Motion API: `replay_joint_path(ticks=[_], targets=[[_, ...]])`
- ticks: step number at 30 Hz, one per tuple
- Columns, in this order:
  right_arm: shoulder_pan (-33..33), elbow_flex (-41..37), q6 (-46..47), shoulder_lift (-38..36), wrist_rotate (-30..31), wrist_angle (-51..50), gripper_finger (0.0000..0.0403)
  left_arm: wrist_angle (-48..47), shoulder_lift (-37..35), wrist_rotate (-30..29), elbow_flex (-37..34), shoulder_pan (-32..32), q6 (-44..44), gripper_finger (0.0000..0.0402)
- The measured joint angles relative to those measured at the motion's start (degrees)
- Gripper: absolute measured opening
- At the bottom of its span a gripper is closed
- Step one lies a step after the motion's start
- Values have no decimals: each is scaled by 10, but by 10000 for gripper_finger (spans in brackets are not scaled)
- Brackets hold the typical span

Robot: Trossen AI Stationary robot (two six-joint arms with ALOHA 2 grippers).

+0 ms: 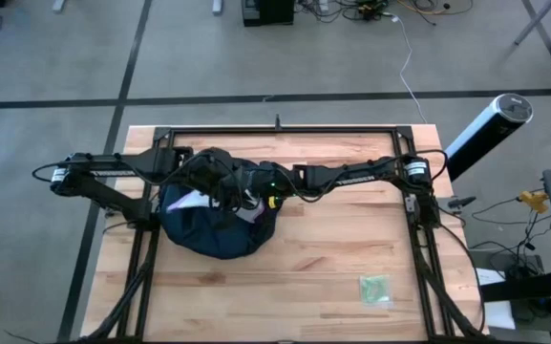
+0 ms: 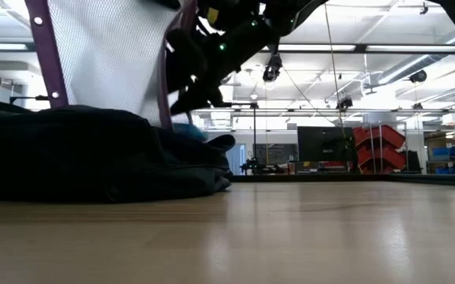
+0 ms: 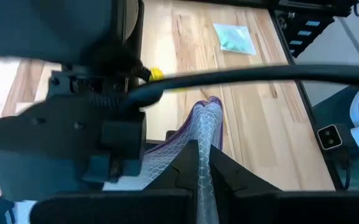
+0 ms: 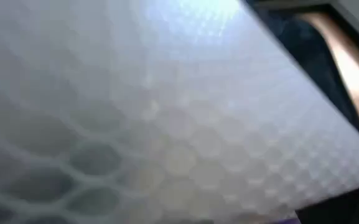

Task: Unpack backpack
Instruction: Put the memory card box into the transparent bag

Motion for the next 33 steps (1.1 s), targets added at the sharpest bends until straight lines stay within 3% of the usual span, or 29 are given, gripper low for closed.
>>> replay_joint_path(ticks=[6,11,25,29,33], targets=[[0,0,-11,-16,2,-2,399,-5,-32,0,0,0,-2,0],[0,0,-43,-60,2,-70,400,-7,-58,0,0,0,-3,0],[-10,-6,-108,-246,4,-414,388,30,-102,1,0,0,17,0],[-7,-55,-132,-258,1,-402,380,37,-106,1,0,0,18,0],[-4,-140,-130,-260,-7,-312,380,49,-116,1,0,0,19,0]])
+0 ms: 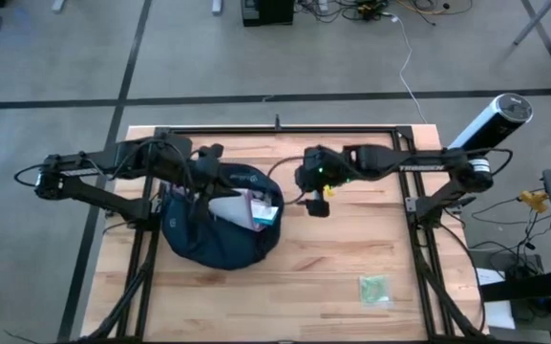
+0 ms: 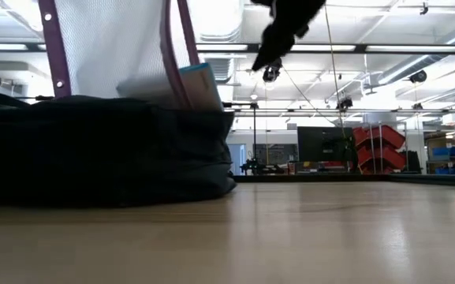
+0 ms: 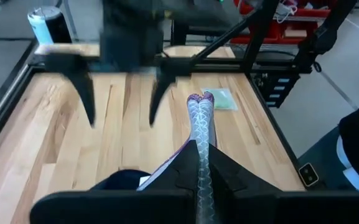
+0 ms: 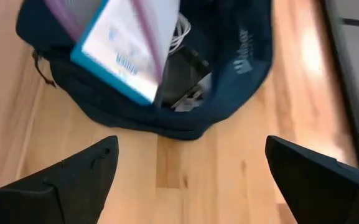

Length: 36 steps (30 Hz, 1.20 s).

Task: Unpack backpack
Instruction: Put the memory card box into the transparent bag

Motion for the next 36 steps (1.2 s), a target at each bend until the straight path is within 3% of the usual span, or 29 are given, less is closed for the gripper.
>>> replay_joint_path(ticks=[11,21,32,36], targets=[[43,-172,78,5,-23,335,380,63,-41,0,0,0,14,0],[72,-217,113,5,-4,463,380,112,-72,-3,0,0,40,0],[111,-215,125,24,18,533,380,131,-68,-86,0,1,46,0],[124,-215,126,44,31,564,380,158,-68,-91,0,1,57,0]])
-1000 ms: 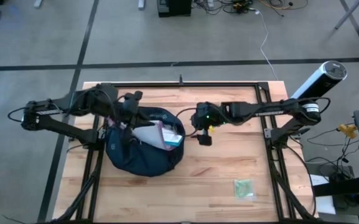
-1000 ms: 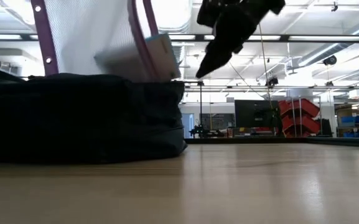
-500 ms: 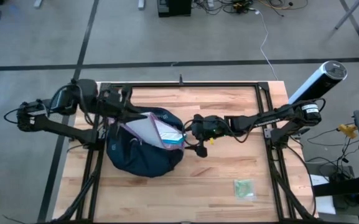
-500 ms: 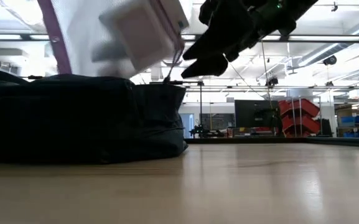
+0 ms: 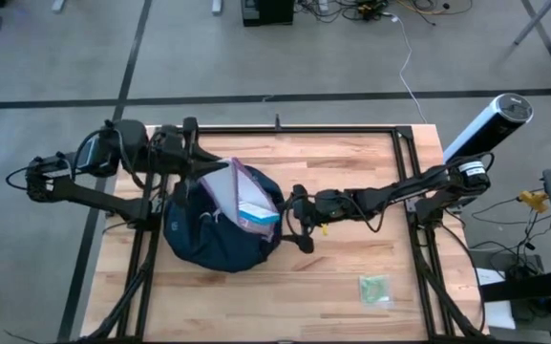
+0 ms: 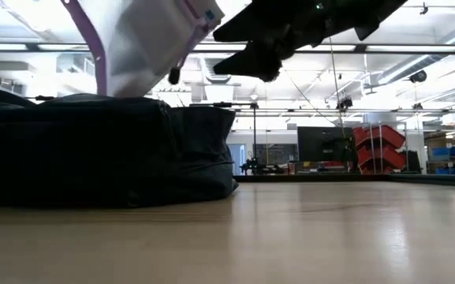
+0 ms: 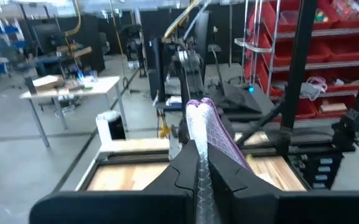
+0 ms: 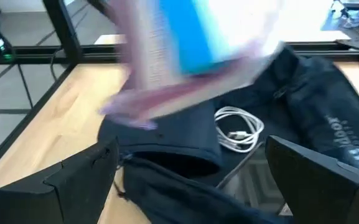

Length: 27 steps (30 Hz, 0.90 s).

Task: Unpack backpack
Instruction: Put the memory card box into the transparent bag

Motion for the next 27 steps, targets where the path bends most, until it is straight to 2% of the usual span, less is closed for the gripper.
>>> replay_joint_path(ticks=[8,12,18,21,23,27], targets=[[3,17,-4,51,176,43,380,14,-2,0,0,0,2,0],[6,29,1,63,211,68,367,13,-4,0,0,0,-2,0],[6,40,-31,60,228,130,320,11,-7,2,0,0,-3,0],[6,50,-36,60,210,127,280,9,-7,5,0,0,-3,0],[6,54,-29,60,186,125,239,6,-7,5,0,0,-3,0],[12,60,-39,60,166,122,119,-15,-7,5,0,0,-3,0]])
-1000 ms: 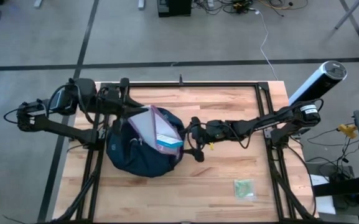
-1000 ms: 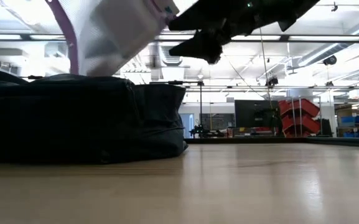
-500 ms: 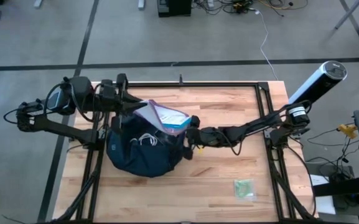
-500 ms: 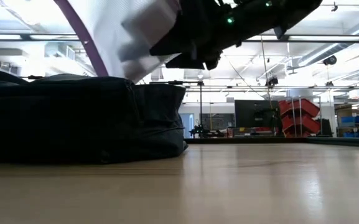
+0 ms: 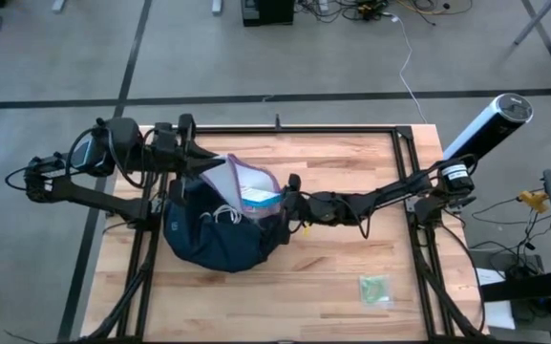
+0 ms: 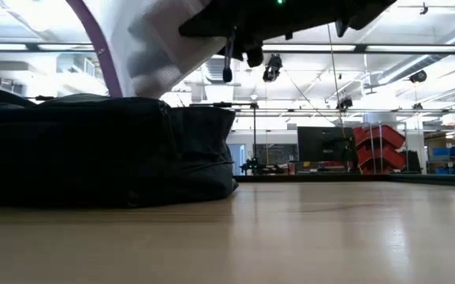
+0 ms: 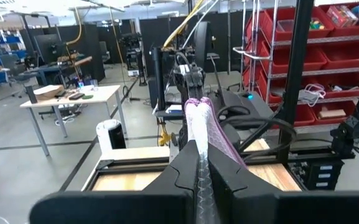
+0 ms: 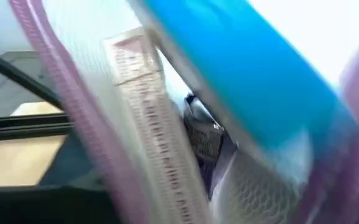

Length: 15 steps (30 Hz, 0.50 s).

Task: Unpack backpack
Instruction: Put the memory card box into the transparent bag

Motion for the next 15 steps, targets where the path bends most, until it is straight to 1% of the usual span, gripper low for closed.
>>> replay_joint_path(ticks=[2,3,5,9,10,12,13,15], targets=[[4,5,-15,-3,-5,-11,54,-13,0,0,0,0,0,0],[6,9,-27,-8,-8,-27,48,-19,-1,-2,0,0,0,0],[7,24,-33,-21,-16,-84,51,-38,-1,-3,0,0,0,0],[7,77,-20,-62,-17,-283,55,-91,-2,-5,0,0,-11,0],[8,83,-20,-68,-17,-307,57,-101,-2,-5,0,0,-14,0],[13,128,-28,-96,-18,-467,56,-137,4,-4,2,0,-36,0],[15,147,-30,-112,-16,-531,54,-156,9,-4,-1,0,-46,0],[18,187,-32,-145,-16,-631,54,-141,19,3,-12,-1,-61,0]])
